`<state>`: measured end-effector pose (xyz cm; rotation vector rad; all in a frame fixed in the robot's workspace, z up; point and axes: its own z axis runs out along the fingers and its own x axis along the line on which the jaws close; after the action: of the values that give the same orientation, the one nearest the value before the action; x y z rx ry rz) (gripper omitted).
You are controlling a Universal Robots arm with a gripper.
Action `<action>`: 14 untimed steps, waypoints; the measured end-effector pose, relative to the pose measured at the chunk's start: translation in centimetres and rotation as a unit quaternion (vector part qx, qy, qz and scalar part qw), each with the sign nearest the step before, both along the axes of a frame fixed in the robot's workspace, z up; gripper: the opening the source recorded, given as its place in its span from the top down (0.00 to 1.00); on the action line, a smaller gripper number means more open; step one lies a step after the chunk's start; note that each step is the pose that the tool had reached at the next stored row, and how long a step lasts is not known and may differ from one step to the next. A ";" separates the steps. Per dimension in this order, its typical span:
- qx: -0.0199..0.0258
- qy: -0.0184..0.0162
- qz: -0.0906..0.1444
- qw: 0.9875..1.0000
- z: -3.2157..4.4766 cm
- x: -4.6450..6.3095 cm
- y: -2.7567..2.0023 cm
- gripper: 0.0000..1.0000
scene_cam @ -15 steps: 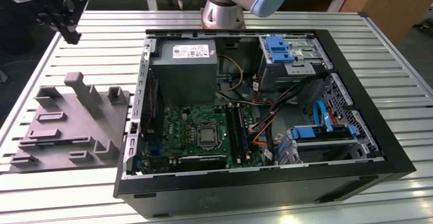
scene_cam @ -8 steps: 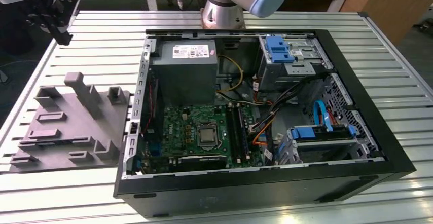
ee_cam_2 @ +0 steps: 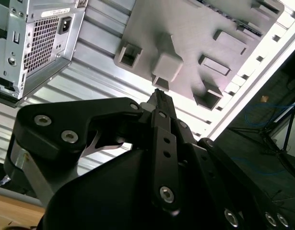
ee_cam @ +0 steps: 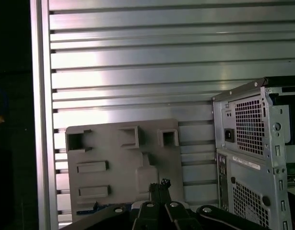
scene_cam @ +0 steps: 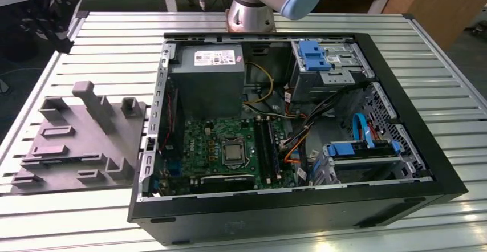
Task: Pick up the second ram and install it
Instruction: 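Reach for the second ram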
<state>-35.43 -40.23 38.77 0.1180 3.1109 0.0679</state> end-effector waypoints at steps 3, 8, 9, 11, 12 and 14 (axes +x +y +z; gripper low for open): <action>0.000 0.000 0.000 1.000 -0.08 -0.5 -0.13 0.90; 0.000 0.000 0.000 1.000 -0.20 -1.2 -0.35 0.90; 0.000 0.000 0.000 1.000 -0.23 -1.3 -0.41 0.90; 0.000 0.000 0.000 1.000 -0.29 -1.5 -0.55 0.90; 0.000 0.000 0.000 1.000 -0.32 -1.6 -0.61 0.90; 0.000 0.000 0.000 1.000 -0.41 -1.8 -0.77 0.90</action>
<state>-37.27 -41.00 38.36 0.1181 3.1110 0.0677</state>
